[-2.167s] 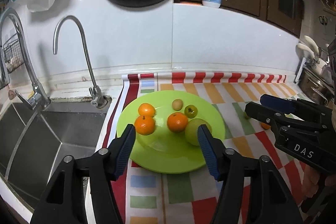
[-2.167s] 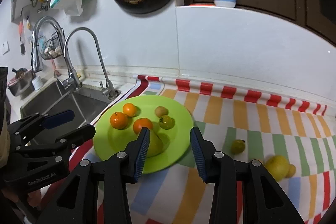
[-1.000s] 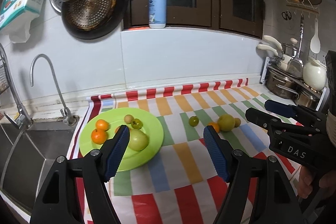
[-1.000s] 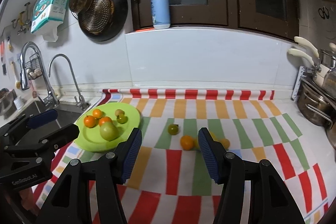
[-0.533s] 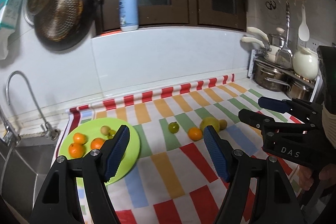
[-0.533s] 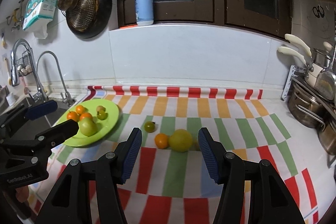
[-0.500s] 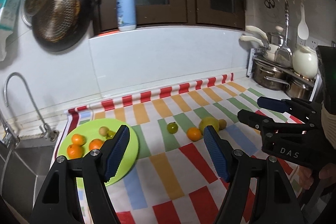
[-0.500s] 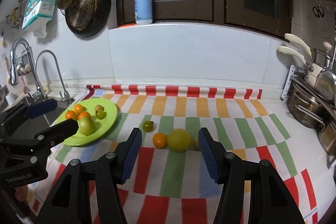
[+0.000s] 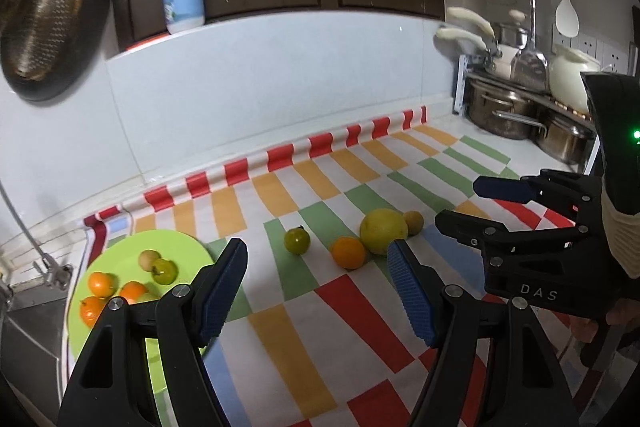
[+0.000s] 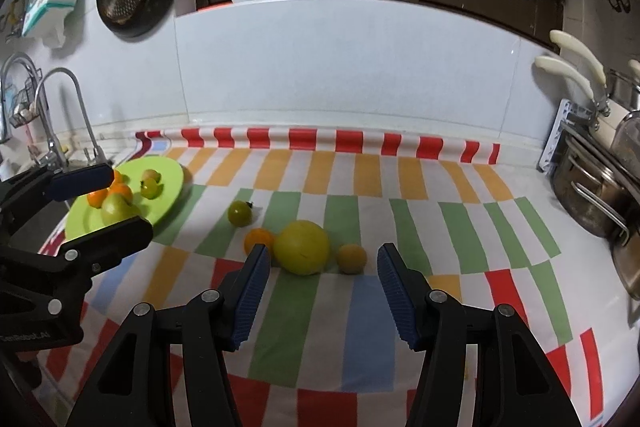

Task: Organize fruits
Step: 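Move both grippers back to the remaining fruits, then grasp the small orange with the left gripper while the right gripper grasps the yellow pomelo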

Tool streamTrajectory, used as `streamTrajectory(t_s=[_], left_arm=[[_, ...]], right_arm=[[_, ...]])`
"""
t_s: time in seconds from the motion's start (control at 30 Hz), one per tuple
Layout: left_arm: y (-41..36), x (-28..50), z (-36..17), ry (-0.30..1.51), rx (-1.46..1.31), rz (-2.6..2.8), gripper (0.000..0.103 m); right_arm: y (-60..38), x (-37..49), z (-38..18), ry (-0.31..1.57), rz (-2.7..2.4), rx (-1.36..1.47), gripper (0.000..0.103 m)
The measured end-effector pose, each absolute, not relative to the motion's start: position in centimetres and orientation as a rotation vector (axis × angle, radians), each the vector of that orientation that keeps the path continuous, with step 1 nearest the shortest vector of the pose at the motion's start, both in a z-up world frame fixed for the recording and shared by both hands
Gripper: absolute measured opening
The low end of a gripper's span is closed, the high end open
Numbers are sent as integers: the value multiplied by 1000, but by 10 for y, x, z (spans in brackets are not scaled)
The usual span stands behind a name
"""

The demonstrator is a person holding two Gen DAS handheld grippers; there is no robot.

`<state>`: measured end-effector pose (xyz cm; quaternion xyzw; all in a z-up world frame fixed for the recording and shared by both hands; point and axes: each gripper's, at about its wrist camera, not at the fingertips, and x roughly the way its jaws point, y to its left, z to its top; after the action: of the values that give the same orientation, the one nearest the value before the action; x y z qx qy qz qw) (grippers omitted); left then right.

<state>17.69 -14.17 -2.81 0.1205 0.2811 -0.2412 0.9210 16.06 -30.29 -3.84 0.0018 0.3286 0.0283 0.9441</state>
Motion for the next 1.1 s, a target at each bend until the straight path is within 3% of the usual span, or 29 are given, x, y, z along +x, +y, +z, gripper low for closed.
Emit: streamTrajectory(t_s=[0.5,0.77,1.1], left_arm=[[-173,219,-81,679,373,-640,67],[-178,239,-96,716,412,-722,57],[-189,252,-105,742,410,-798,53]], right_arm=[[-288,199,-74,740,201,-240,57],[-286,220,-84,782,285,-299,57],[-281,234,-93,801,334,-363,57]])
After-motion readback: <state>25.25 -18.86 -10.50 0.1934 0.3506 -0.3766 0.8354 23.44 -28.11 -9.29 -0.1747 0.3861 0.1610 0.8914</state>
